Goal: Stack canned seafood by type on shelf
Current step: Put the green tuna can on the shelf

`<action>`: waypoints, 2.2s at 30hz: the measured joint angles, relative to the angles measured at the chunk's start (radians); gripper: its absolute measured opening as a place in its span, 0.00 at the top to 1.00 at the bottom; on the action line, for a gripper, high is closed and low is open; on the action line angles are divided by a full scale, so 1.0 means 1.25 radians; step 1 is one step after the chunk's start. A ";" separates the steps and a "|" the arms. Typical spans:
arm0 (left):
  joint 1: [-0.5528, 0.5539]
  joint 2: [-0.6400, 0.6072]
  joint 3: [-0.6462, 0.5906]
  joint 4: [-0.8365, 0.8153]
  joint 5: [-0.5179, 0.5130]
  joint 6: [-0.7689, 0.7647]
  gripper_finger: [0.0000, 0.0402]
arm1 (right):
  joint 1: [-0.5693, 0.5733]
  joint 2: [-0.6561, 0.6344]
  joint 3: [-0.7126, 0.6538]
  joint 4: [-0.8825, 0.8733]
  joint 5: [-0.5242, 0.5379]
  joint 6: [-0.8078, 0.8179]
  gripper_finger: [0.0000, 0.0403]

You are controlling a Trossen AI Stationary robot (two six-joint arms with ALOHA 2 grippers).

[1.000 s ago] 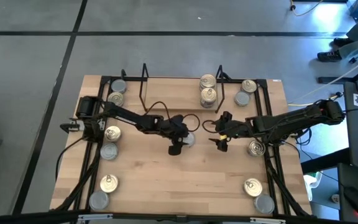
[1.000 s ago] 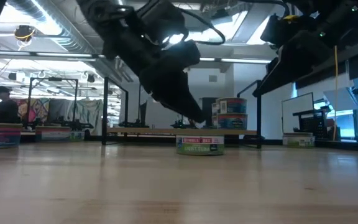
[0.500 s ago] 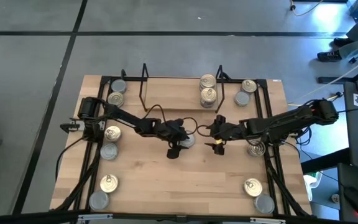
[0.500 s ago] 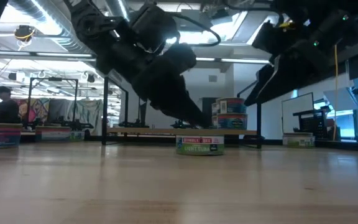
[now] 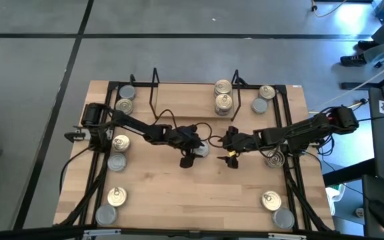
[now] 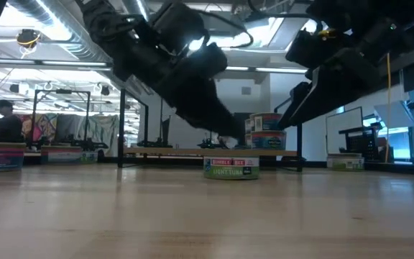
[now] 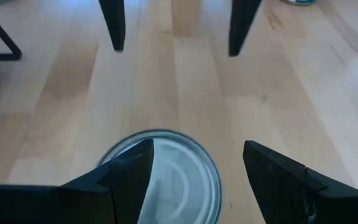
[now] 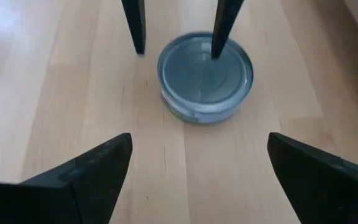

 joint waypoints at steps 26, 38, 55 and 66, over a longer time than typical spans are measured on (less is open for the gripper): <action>0.010 0.034 -0.008 -0.031 0.000 0.036 0.38 | 0.022 0.095 -0.001 0.143 -0.088 -0.036 0.07; 0.014 0.034 -0.009 -0.030 0.001 0.023 0.38 | 0.031 0.151 0.000 0.196 -0.074 -0.051 0.07; 0.046 0.034 -0.009 -0.030 0.049 -0.043 0.38 | 0.031 0.151 0.000 0.199 -0.006 -0.187 0.07; 0.079 0.013 -0.011 -0.047 0.048 -0.071 0.38 | 0.031 0.152 0.001 0.263 0.052 -0.269 0.07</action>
